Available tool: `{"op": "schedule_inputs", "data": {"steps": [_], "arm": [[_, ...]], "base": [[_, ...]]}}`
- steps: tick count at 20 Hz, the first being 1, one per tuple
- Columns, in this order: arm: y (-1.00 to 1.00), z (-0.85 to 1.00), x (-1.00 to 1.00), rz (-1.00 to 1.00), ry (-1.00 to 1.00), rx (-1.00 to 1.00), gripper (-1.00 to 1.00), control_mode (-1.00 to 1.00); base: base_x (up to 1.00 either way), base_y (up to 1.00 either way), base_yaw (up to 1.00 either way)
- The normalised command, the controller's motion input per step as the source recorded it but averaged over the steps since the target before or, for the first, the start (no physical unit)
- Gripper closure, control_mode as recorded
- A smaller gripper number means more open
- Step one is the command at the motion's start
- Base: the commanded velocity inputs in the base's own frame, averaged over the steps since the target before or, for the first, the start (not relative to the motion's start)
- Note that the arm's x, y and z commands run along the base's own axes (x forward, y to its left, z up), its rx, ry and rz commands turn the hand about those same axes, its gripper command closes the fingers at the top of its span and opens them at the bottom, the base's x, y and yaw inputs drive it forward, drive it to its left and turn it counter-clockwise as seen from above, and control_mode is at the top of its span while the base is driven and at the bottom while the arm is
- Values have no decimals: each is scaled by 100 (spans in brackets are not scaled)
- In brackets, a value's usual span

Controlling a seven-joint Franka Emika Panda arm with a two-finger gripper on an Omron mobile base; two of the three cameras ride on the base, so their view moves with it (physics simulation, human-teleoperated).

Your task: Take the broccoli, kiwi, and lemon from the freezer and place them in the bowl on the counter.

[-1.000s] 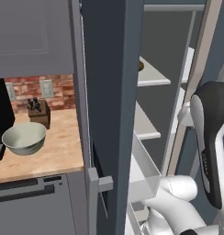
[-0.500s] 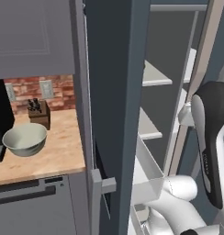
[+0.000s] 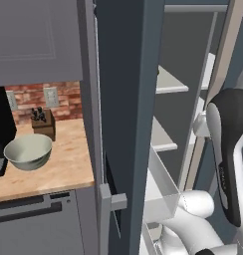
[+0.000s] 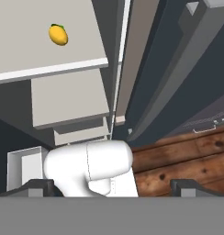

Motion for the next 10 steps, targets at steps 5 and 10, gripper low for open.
{"op": "schedule_inputs", "data": {"steps": [5,10], "arm": [[0,0,0,0,0,0,-100,100],[0,0,0,0,0,0,-100,100]], "base": [[38,21,3],[0,0,0]]}}
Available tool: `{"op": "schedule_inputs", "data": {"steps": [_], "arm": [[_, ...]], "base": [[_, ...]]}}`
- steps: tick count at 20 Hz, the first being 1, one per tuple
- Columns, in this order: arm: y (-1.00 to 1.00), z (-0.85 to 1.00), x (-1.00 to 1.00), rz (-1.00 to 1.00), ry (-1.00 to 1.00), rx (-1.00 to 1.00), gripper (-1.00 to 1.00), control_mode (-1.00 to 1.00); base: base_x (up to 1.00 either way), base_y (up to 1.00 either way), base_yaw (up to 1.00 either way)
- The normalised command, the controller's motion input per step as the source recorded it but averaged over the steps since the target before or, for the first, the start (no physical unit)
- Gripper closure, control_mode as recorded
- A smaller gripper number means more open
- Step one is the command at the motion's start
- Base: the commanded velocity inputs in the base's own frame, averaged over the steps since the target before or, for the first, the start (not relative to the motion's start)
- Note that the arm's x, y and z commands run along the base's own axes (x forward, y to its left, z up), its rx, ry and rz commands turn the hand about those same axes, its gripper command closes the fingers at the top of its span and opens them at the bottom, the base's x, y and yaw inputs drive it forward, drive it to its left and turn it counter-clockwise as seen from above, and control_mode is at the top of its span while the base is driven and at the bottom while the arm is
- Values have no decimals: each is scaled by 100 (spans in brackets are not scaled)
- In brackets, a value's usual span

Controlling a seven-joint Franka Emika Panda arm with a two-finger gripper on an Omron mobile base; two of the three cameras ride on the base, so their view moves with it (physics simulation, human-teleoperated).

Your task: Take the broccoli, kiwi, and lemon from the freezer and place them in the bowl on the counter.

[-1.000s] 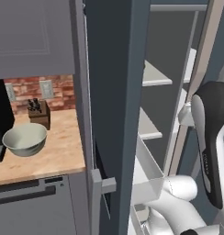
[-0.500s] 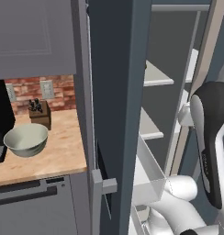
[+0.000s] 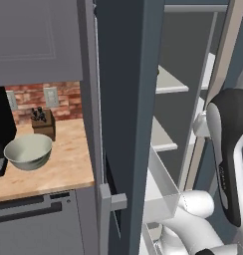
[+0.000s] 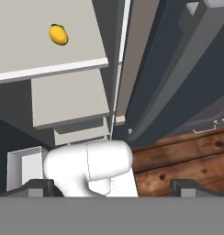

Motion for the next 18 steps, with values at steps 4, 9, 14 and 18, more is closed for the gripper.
{"op": "schedule_inputs", "data": {"steps": [4,9,14,18], "arm": [[0,0,0,0,0,0,-100,100],[26,5,44,6,-3,0,-100,-100],[27,20,80,10,-2,0,-100,-100],[16,2,75,7,-3,1,-100,-100]], "base": [[3,0,0],[0,0,0],[0,0,0],[0,0,0]]}}
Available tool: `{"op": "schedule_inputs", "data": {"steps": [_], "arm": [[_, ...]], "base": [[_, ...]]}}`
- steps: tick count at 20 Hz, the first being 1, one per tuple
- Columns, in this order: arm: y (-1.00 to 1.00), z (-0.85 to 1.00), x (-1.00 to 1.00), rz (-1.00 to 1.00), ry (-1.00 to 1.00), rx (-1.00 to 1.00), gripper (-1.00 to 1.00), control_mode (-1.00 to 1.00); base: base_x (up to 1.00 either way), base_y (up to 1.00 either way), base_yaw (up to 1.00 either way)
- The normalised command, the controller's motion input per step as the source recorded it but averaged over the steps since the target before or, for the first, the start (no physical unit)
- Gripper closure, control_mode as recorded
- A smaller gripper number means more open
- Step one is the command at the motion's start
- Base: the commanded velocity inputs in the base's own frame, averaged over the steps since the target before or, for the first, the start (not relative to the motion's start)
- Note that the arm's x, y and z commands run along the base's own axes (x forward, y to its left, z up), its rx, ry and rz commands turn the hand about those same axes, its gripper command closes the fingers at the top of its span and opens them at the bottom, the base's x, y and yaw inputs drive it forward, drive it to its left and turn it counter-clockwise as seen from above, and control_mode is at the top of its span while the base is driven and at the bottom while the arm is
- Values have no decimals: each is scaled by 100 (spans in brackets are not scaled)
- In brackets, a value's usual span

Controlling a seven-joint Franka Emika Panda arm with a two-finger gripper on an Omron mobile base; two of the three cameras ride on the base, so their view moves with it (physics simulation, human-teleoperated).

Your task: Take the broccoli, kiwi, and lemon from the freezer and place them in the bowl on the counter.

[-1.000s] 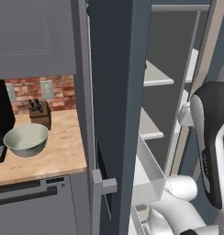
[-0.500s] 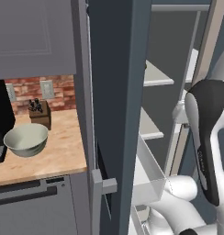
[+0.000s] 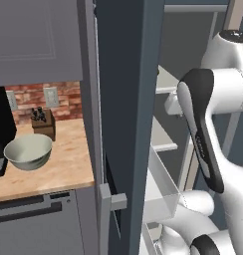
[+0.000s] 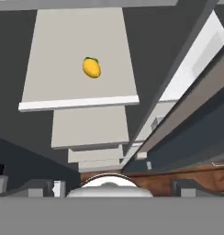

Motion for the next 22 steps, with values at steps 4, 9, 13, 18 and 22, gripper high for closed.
{"op": "schedule_inputs", "data": {"steps": [4,9,13,18,22], "arm": [[16,0,69,2,-3,2,-100,-100],[6,0,54,1,-7,8,-100,-100],[8,0,30,0,-20,4,-100,-100],[15,9,19,0,-29,4,-100,-100],[21,23,43,0,-16,2,-100,-100]], "base": [[0,0,0],[0,0,0],[0,0,0],[0,0,0],[0,0,0]]}}
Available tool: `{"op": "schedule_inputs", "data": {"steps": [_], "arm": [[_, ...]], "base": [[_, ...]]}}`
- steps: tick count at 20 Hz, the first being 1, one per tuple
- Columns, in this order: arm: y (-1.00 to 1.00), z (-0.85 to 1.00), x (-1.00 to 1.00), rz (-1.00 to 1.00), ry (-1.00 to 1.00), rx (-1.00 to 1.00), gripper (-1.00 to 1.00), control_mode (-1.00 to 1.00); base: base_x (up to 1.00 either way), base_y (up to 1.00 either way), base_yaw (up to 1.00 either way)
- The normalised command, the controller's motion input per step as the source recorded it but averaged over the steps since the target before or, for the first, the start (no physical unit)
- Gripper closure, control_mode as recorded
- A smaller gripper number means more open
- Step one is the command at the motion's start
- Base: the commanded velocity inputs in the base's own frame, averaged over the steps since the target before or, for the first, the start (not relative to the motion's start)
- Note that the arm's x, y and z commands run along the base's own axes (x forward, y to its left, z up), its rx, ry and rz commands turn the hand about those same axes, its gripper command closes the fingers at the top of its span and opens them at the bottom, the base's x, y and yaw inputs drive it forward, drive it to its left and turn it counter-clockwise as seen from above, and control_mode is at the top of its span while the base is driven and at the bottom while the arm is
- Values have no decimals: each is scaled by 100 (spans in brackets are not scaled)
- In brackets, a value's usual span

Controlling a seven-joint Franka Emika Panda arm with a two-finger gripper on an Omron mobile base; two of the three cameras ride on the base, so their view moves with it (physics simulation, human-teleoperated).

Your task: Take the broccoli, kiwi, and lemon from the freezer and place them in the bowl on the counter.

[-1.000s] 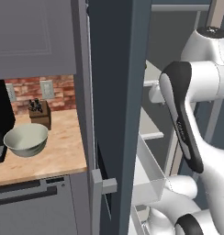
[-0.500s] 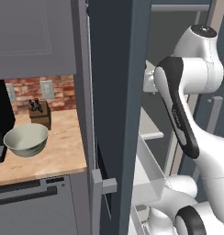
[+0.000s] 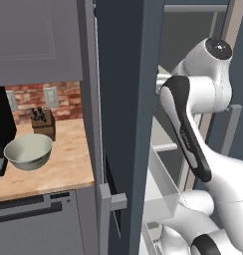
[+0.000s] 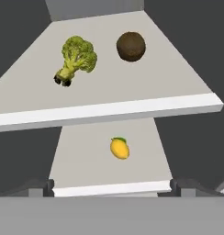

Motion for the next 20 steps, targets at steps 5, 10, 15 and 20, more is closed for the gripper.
{"op": "schedule_inputs", "data": {"steps": [5,10,15,20], "arm": [[45,22,55,0,1,0,-100,-100],[36,16,48,0,2,0,-100,-100],[6,0,63,0,0,0,-100,-100],[13,-16,61,1,0,0,-100,-100]], "base": [[0,0,0],[0,0,0],[0,0,0],[0,0,0]]}}
